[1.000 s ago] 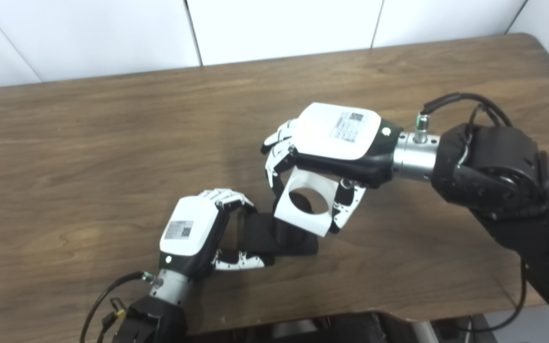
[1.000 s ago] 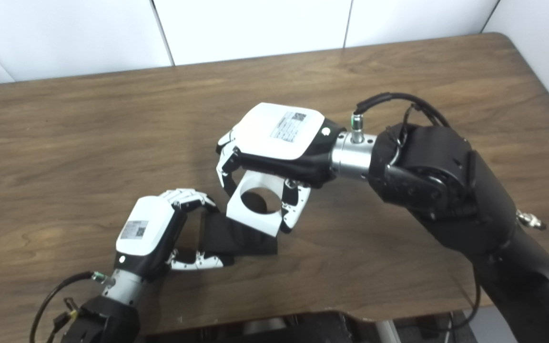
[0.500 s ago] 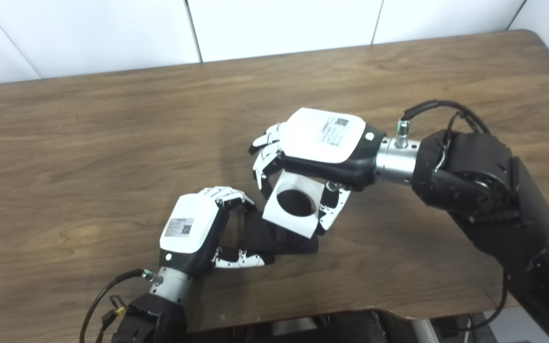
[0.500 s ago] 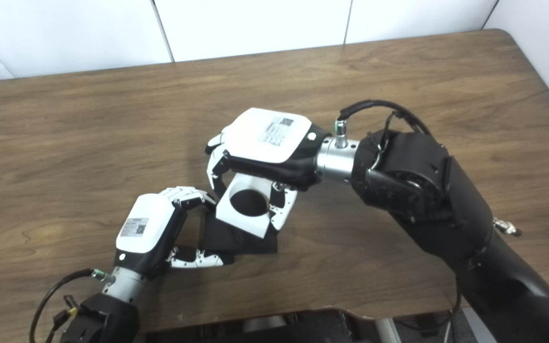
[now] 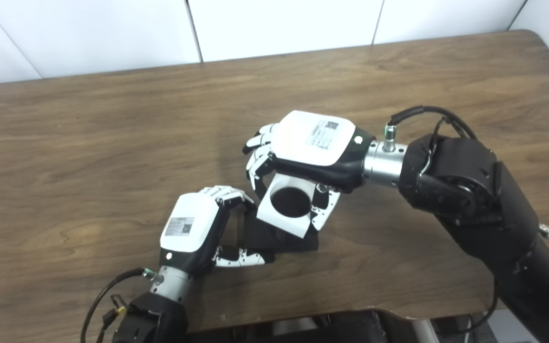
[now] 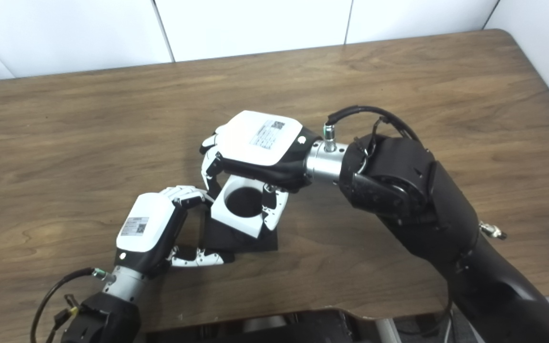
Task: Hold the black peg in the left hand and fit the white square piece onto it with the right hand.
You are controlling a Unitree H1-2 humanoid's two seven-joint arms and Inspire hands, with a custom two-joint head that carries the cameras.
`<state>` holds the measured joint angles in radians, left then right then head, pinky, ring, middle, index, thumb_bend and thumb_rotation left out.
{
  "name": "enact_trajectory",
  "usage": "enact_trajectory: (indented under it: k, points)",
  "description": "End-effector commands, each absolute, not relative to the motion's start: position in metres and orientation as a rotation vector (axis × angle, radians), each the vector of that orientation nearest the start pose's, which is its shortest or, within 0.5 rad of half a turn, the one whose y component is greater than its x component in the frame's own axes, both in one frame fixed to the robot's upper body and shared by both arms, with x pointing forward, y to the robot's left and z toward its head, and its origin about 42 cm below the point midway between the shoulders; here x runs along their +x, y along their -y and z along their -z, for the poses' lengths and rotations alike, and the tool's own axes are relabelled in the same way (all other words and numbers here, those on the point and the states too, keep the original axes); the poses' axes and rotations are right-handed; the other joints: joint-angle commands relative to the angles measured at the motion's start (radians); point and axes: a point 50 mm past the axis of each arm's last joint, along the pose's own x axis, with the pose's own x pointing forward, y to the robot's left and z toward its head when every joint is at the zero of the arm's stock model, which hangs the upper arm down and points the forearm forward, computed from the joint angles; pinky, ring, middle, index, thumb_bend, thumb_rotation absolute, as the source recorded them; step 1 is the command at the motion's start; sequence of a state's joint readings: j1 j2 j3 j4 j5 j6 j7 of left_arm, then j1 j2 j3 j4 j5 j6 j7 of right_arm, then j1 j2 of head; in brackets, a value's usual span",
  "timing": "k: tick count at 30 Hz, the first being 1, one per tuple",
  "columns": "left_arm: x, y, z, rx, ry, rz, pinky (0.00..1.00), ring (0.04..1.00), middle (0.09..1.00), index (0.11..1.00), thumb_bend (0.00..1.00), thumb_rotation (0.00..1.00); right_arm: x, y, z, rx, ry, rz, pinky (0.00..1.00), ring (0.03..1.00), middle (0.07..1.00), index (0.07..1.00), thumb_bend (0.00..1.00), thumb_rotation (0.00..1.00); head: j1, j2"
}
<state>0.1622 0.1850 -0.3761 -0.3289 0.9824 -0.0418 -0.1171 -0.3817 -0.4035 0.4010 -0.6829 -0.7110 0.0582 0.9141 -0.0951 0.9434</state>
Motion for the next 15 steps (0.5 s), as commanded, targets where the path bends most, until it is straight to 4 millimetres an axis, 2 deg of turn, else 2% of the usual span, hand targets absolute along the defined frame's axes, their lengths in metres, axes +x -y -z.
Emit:
enact_trajectory:
  k: [1,9,10,12,15]
  points:
    - [0.2057,-0.1601,-0.1319,1.085,0.272,0.412,0.73,0.759,0.703,0.488,0.51,0.05,0.2683,0.1523,-0.3051,-1.394,0.647,-0.895,0.9,0.875,0.741,0.482,0.52,0.13,0.0,0.001]
    - [0.206,-0.1601,-0.1324,1.081,0.275,0.408,0.73,0.756,0.701,0.488,0.51,0.05,0.2697,0.1521,-0.3005,-1.487,0.575,-0.931,0.91,0.901,0.771,0.489,0.53,0.15,0.0,0.002]
    - [0.2059,-0.16,-0.1326,1.081,0.273,0.408,0.73,0.757,0.702,0.488,0.51,0.05,0.2697,0.1518,-0.3002,-1.508,0.554,-0.938,0.91,0.903,0.78,0.552,0.73,0.2,0.0,0.002]
    - [0.2058,-0.16,-0.1327,1.081,0.271,0.409,0.73,0.758,0.703,0.488,0.51,0.05,0.2697,0.1512,-0.3003,-1.537,0.504,-0.951,0.93,0.929,0.815,0.649,0.93,0.32,-0.002,0.001]
    - [0.2056,-0.16,-0.1329,1.084,0.273,0.41,0.73,0.758,0.703,0.488,0.51,0.05,0.2693,0.1503,-0.301,-1.556,0.443,-0.959,0.95,0.958,0.849,0.699,0.99,0.39,0.0,0.002]
